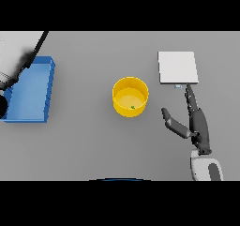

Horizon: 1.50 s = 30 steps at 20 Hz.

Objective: Pick up the red beaker and tilt it to pour out 1 green nut into yellow bowl. Pick up the yellow bowl and place it on the metallic measuring scale.

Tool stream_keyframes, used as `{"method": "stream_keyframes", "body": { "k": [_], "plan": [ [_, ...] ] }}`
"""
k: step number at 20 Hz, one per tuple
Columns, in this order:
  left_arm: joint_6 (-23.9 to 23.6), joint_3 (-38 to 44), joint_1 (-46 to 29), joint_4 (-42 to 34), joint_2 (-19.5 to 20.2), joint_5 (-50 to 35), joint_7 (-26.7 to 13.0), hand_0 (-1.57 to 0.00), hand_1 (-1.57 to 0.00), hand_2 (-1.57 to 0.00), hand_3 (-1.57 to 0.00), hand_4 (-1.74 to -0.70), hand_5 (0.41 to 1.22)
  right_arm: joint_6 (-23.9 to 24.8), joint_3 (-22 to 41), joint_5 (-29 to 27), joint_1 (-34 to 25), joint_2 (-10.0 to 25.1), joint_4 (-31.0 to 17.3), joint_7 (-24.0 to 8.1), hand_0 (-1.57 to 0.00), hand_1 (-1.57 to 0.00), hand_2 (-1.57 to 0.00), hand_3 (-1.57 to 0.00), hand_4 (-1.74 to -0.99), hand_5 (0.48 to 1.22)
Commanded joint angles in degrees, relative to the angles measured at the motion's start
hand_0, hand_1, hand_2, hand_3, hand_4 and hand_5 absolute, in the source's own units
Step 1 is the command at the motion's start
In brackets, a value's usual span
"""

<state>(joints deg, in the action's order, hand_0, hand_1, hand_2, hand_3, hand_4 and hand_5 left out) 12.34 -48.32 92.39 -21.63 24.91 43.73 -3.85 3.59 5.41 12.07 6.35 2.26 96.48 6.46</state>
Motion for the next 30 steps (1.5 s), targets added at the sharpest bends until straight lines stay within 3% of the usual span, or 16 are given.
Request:
{"method": "stream_keyframes", "body": {
  "k": [1,6,10,16,20,22,25,28,30],
  "plan": [
    [-0.77,3.24,-0.66,0.68,1.07,-3.53,-1.10,-1.57,-1.57,-1.56,-1.36,-1.73,1.221,-0.44,-0.25,-0.46,-0.25,0.38,-0.11,0.15,0.00,0.00,0.00,0.00,-1.222,0.592],
    [-8.19,14.35,-9.54,-0.39,8.70,-18.87,-1.68,-1.57,-1.57,-1.57,-1.43,-1.74,1.221,-0.90,-0.56,-0.69,-0.61,1.12,-1.32,2.32,0.00,0.00,0.00,0.00,-1.222,0.586],
    [-15.95,19.92,-20.64,-8.46,13.79,-28.66,-10.05,-1.57,-1.57,-1.57,-1.43,-1.74,1.221,-1.30,-0.51,-0.48,-0.94,2.08,-0.81,1.84,0.00,0.00,0.00,0.00,-1.217,0.599],
    [-28.17,22.17,-40.92,-29.09,18.22,-38.62,-24.66,-1.57,-1.57,-1.57,-1.45,-1.74,1.221,-1.37,0.42,1.39,-0.92,2.73,-1.26,1.30,0.00,0.00,0.00,0.00,-1.210,0.649],
    [-34.30,21.51,-51.64,-40.40,20.94,-41.91,-28.86,-1.57,-1.57,-1.57,-1.45,-1.74,1.221,-1.46,0.41,1.49,-1.32,3.00,-1.23,0.59,0.00,0.00,0.00,0.00,-1.215,0.664],
    [-36.46,20.88,-55.36,-43.04,21.13,-43.29,-30.87,-1.57,-1.57,-1.57,-1.45,-1.74,1.221,-1.73,0.36,1.17,-1.31,2.89,-2.13,1.58,0.00,0.00,0.00,0.00,-1.218,0.664],
    [-38.86,20.23,-58.45,-44.32,21.12,-44.48,-30.91,-1.57,-1.57,-1.57,-1.51,-1.74,1.221,-1.48,0.76,1.42,-0.57,2.48,-1.54,2.12,0.00,0.00,0.00,0.00,-1.217,0.666],
    [-41.03,18.02,-59.57,-43.90,20.73,-45.27,-31.06,-1.57,-1.57,-1.57,-1.54,-1.74,1.117,-1.28,1.04,2.21,-0.26,2.74,-1.26,2.01,0.00,0.00,0.00,0.00,-1.207,0.665],
    [-41.39,16.34,-59.64,-43.08,21.50,-46.27,-31.07,-1.57,-1.57,-1.57,-1.55,-1.74,0.967,-1.39,0.93,1.78,0.03,2.66,-0.89,2.31,0.00,0.00,0.00,0.00,-1.205,0.664]
  ]
}}
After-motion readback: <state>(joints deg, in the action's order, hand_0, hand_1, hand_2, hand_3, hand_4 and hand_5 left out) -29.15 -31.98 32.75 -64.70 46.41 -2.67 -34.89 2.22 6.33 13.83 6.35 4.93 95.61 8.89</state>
